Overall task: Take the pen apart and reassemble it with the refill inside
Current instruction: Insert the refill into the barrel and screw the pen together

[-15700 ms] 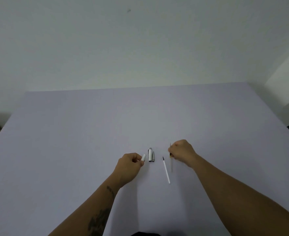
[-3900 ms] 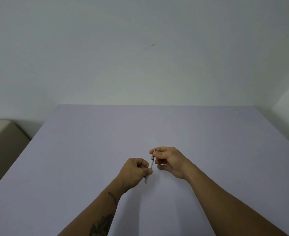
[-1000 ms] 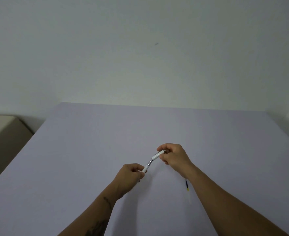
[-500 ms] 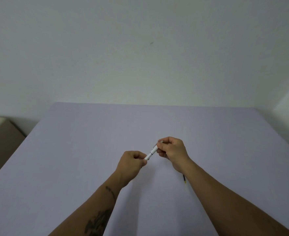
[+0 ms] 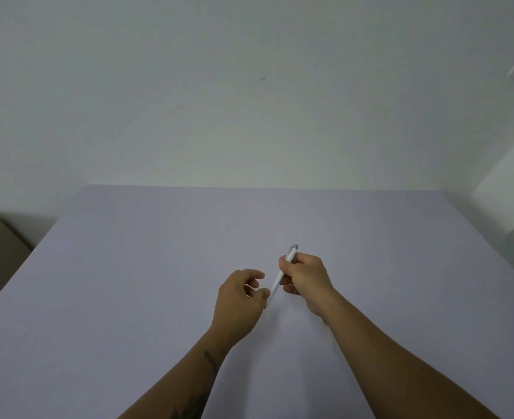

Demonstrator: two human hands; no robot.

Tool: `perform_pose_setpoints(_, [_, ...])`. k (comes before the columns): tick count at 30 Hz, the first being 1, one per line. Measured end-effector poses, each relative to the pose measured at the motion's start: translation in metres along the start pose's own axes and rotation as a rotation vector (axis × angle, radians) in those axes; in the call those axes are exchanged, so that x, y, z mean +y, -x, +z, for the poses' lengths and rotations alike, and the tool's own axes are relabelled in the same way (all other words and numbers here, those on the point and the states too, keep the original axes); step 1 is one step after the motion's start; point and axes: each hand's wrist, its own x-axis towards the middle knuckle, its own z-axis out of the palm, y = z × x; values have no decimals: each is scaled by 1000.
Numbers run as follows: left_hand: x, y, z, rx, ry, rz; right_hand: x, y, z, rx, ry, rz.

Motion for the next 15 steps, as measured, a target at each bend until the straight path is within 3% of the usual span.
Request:
perform_pose_setpoints(3, [-30, 10, 1, 19, -229, 69, 13, -7, -8, 38, 190, -48])
perform_pose_setpoints(9, [-83, 19, 1, -272, -788, 8, 46, -7, -1, 23, 605, -43])
perform_pose_setpoints(15, [-109, 24, 10, -419, -973, -30, 81, -3, 12, 17, 812, 15])
